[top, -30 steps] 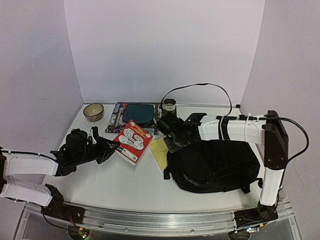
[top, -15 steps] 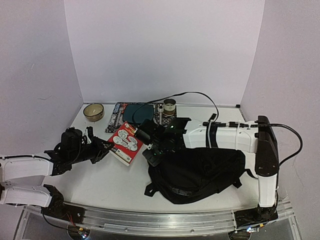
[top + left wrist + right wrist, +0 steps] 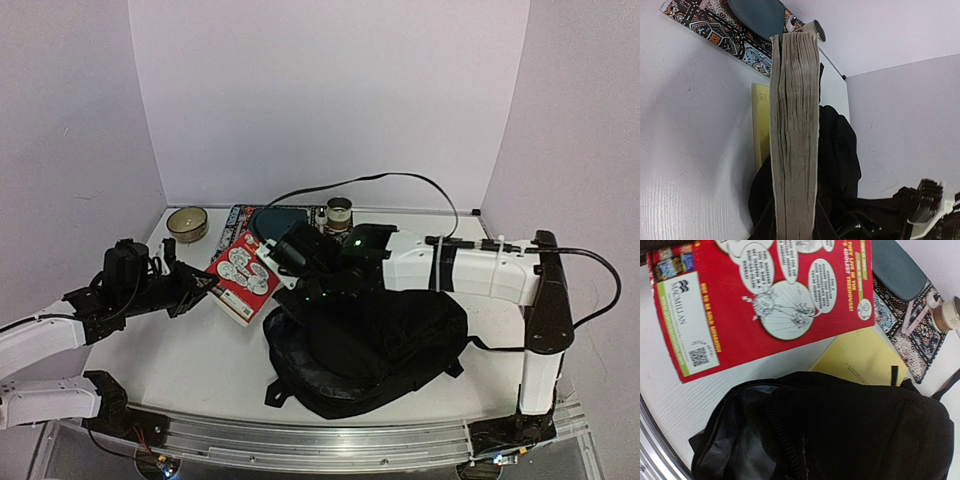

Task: Pack the student bag
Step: Grab the largest pocket of the student bag, then place the book in the largest pocket of the bag.

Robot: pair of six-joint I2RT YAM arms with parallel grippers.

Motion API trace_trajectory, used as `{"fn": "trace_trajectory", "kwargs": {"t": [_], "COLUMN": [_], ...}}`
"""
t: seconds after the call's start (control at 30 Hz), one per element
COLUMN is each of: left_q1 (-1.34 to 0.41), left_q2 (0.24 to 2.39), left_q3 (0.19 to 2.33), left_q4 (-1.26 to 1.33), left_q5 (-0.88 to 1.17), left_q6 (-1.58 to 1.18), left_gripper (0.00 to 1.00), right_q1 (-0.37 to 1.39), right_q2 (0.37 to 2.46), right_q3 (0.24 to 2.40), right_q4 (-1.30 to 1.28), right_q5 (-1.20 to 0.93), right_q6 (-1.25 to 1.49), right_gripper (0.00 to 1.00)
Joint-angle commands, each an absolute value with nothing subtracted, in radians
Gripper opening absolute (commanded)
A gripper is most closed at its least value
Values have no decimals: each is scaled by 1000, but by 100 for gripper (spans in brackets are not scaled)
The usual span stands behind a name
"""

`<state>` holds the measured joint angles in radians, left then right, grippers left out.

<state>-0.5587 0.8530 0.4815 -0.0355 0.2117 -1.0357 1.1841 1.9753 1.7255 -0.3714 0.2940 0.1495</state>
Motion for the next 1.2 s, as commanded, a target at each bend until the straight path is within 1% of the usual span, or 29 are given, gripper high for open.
{"fn": "trace_trajectory", "kwargs": {"t": [0.0, 0.23, 0.53, 0.67, 0.77, 0.97, 1.17], "left_q1": [-552, -552, -557, -578, -624, -762, -777], "left_q2": [788, 782, 747, 748, 773, 906, 989], "left_q3": [561, 596, 578, 552, 525, 544, 580], "left_q4": [-59, -63, -54, -30, 37, 128, 155], "left_q5": [268, 434, 589, 610, 603, 562, 561], "left_q6": [-1013, -1047, -1133, -1163, -1191, -1174, -1155], "left_gripper": [0, 0, 0, 0, 0, 0, 0], "right_q1": [1113, 1052, 1035, 1035, 1034, 1034, 1034], "right_q2": [1833, 1764, 1768, 1771, 1766, 1749, 1724], "right_q3": [1680, 1667, 1716, 1729, 1738, 1748, 1733], "right_q4": [-406, -407, -399, -387, -371, -347, -327], "right_q5": [364, 350, 374, 372, 347, 311, 254], "right_q6": [112, 82, 46, 40, 38, 33, 40], "right_gripper": [0, 0, 0, 0, 0, 0, 0]}}
